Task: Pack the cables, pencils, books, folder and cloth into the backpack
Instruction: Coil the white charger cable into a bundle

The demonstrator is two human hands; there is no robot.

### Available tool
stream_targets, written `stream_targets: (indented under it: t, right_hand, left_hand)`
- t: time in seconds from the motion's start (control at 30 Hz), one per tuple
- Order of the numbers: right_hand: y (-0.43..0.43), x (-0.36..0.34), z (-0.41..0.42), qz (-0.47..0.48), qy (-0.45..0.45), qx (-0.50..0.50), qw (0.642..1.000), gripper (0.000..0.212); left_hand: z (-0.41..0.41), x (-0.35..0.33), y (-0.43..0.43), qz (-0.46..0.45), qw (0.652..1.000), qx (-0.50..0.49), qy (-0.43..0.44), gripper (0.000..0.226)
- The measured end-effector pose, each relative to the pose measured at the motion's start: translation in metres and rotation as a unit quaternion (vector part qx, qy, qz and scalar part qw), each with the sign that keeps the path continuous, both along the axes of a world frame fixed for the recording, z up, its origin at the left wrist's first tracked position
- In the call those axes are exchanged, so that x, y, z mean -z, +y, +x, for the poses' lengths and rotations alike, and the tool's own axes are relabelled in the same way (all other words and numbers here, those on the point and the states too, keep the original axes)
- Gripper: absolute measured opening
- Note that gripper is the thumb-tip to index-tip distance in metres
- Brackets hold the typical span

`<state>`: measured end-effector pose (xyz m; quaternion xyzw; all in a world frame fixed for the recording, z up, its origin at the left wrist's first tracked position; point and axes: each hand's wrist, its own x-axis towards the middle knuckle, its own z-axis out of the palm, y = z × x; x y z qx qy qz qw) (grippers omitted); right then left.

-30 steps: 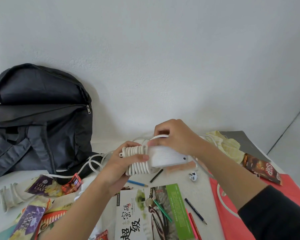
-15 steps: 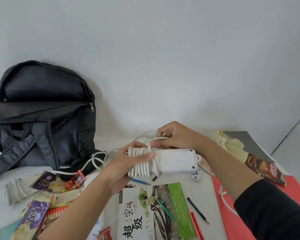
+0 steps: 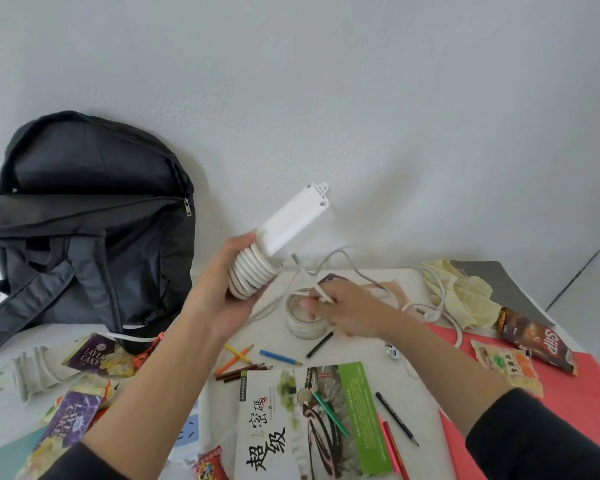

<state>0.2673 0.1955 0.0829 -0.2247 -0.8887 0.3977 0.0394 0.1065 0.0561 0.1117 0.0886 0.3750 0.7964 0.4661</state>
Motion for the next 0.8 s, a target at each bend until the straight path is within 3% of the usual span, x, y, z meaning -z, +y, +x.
stream_targets:
  t: [0.07, 0.13, 0.27, 0.33, 0.4, 0.5, 0.6, 0.8]
  right_hand:
    - [-0.010, 0.003, 0.000, 0.192, 0.002, -0.039, 0.981, 0.033]
    - [-0.017, -0.010, 0.004, 0.283, 0.020, -0.036, 0.958, 0.036]
    - [-0.018, -0.039, 0.003, 0.348, 0.059, -0.102, 0.930, 0.045]
    - [-0.019, -0.040, -0.002, 0.362, 0.093, -0.143, 0.916, 0.045]
    - [-0.015, -0.037, -0.008, 0.361, 0.120, -0.151, 0.912, 0.042]
    - [-0.003, -0.048, -0.008, 0.299, 0.204, -0.103, 0.926, 0.029]
    - [0.007, -0.061, -0.006, 0.267, 0.256, -0.029, 0.929, 0.055]
    - [0.013, -0.074, -0.008, 0.095, 0.157, -0.051, 0.982, 0.048]
  left_hand:
    - [-0.012, 0.001, 0.005, -0.019, 0.995, -0.076, 0.064, 0.047]
    - [-0.022, 0.010, 0.005, -0.064, 0.976, -0.139, 0.152, 0.052]
    - [-0.018, 0.031, 0.004, -0.116, 0.960, -0.161, 0.199, 0.042]
    - [-0.010, 0.033, 0.007, -0.142, 0.933, -0.165, 0.286, 0.041]
    - [0.000, 0.032, 0.006, -0.150, 0.899, -0.146, 0.386, 0.043]
    - [0.007, 0.033, -0.005, -0.120, 0.886, -0.072, 0.441, 0.043]
    - [0.009, 0.024, -0.018, -0.099, 0.888, -0.003, 0.448, 0.044]
    - [0.017, 0.009, -0.020, -0.078, 0.891, 0.076, 0.440, 0.056]
